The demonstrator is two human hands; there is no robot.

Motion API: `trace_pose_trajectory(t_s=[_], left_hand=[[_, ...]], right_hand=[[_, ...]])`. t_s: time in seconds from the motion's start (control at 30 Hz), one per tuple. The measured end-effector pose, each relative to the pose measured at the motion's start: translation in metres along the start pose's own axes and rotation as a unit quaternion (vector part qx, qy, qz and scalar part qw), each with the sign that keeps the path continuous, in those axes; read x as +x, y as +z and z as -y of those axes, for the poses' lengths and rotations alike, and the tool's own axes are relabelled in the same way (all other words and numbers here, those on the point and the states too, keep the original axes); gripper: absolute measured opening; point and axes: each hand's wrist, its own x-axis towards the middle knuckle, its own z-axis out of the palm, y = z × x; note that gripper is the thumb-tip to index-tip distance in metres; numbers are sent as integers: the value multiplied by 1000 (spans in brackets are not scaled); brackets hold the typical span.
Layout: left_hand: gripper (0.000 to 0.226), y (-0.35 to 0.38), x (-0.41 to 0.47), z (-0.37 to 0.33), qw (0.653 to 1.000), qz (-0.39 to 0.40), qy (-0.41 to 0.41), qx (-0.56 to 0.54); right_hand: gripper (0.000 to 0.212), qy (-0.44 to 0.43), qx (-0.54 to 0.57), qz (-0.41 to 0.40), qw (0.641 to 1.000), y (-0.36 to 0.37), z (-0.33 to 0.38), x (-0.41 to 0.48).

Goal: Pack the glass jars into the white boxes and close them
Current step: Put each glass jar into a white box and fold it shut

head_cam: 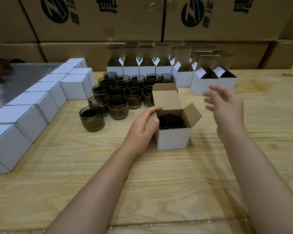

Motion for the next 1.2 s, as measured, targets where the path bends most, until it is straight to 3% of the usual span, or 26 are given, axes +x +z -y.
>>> trace_pose_trajectory(t_s=[0.07, 0.17, 0.3, 0.43, 0.57, 0.67, 0.83, 0.97, 1.13, 1.2], left_hand=[[38, 0, 0, 0, 1000, -1, 0, 3], [40, 0, -1, -2, 1000, 5, -7, -4], [36, 0, -2, -5, 1000, 6, -12, -28], [50, -2, 0, -8, 987, -6, -61, -151], [33, -11, 3, -13, 960, -11, -107, -258], [32, -5, 5, -13, 966, -5, -124, -228], [29, 12, 5, -17, 968, -46, -112, -218], [31, 15, 4, -21, 973, -55, -106, -197], [20, 17, 2, -23, 977, -50, -87, -189], [18, 17, 2, -22, 976, -50, -86, -191]], right_hand=[[21, 126, 96, 6, 987, -3, -22, -6], [22, 219, 199, 114, 948, 8, -39, -18], [26, 198, 204, 236, 929, 25, -43, -32], [23, 173, 165, 239, 941, 25, -42, -31], [25, 182, 153, 221, 946, 25, -42, -30], [24, 170, 169, 221, 945, 26, -43, -32], [39, 149, 183, 226, 945, 27, -44, -32], [36, 124, 184, 221, 950, 27, -43, -33], [18, 79, 210, 281, 933, 18, -38, -31], [25, 68, 222, 334, 914, 10, -39, -29]])
